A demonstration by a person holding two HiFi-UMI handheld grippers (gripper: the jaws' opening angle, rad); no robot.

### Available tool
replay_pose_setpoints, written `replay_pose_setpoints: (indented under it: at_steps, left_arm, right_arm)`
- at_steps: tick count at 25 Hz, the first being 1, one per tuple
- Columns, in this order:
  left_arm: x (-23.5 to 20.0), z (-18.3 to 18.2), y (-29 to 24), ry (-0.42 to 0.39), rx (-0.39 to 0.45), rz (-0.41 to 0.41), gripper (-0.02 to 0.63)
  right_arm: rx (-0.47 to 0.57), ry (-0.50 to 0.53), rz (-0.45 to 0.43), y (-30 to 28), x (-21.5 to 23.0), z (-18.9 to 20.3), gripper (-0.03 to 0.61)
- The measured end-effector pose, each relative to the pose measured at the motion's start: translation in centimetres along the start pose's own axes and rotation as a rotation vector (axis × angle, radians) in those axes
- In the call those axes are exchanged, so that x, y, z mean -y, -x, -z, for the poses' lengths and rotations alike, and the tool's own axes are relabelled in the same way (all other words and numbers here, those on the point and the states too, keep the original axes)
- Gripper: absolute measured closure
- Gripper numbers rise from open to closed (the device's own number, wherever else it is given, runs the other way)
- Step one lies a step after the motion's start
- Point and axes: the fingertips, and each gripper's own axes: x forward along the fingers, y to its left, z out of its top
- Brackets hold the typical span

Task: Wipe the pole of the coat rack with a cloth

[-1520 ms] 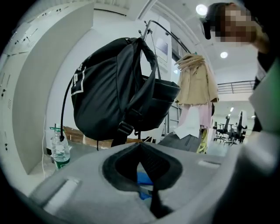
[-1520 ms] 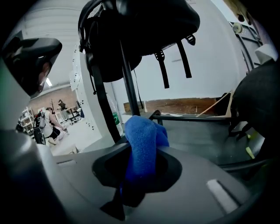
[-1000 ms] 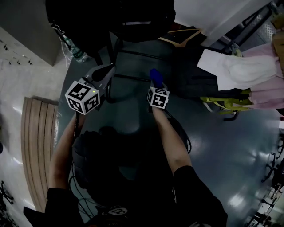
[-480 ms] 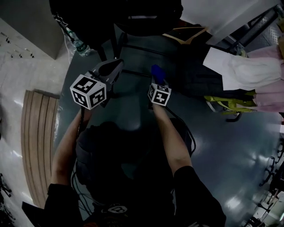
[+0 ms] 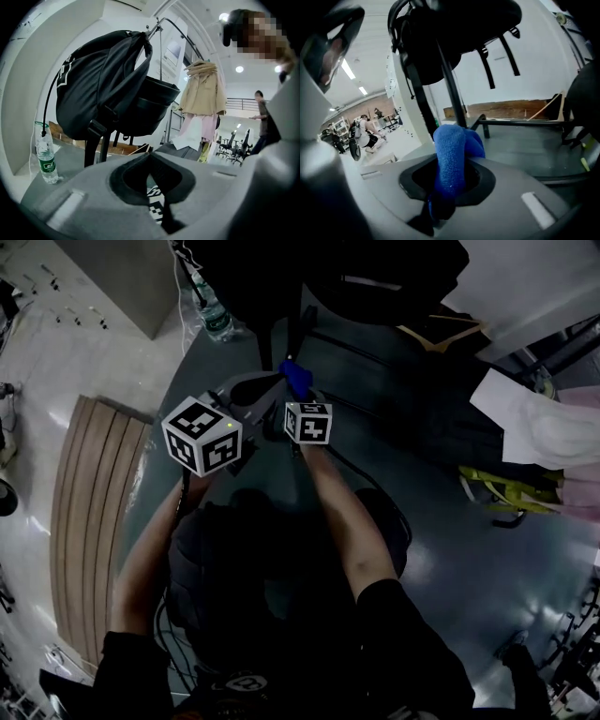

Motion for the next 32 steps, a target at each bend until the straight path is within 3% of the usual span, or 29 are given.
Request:
replay_pose_setpoints:
  at_steps: [3,6,12,14,20,25,32]
  left_arm:
    - [0.7,0.4,0.2,-0.019,-0.026,0.005,0.609]
    - [1.6,0.9,-0.4,-0.027,-0.039,0.017,0.609]
    - [3.2,0.6,-2.2,-0.025,-0.027,0.065,0.609]
    - [3.4,0.8,-2.6,-0.032,-0.036,0.068,0.609]
    - [5.2,1.3,-4.5,-0.039,-0.039,0.094,0.609]
    - [6.6,1.6,-5.2,-0.052,-0.043,0.135,0.609]
    - [5.5,1.3,-3.6,-0.055,-0.034,0.099,0.609]
  right_arm:
    - [0.003,0.0,-0.036,-0.5,-1.3,0.4,0.505]
    - [-0.032,0.117,-0.044,0.4,-0.4,1.4,0.506]
    - [-0.059,0.186,0.098,4.8,5.2,2.2,0.506]
    - [-0.06,0.136,0.166,6.9,8.1,2.9,0.506]
    - [-0.015,-0.172,0.38,13.6,16.8,4.8,0.503]
    - [0.027,-0.246,0.451,15.8,20.3,5.1,0.503]
    - [0.053,-0.28,0.461,14.9,19.4,4.7,0.502]
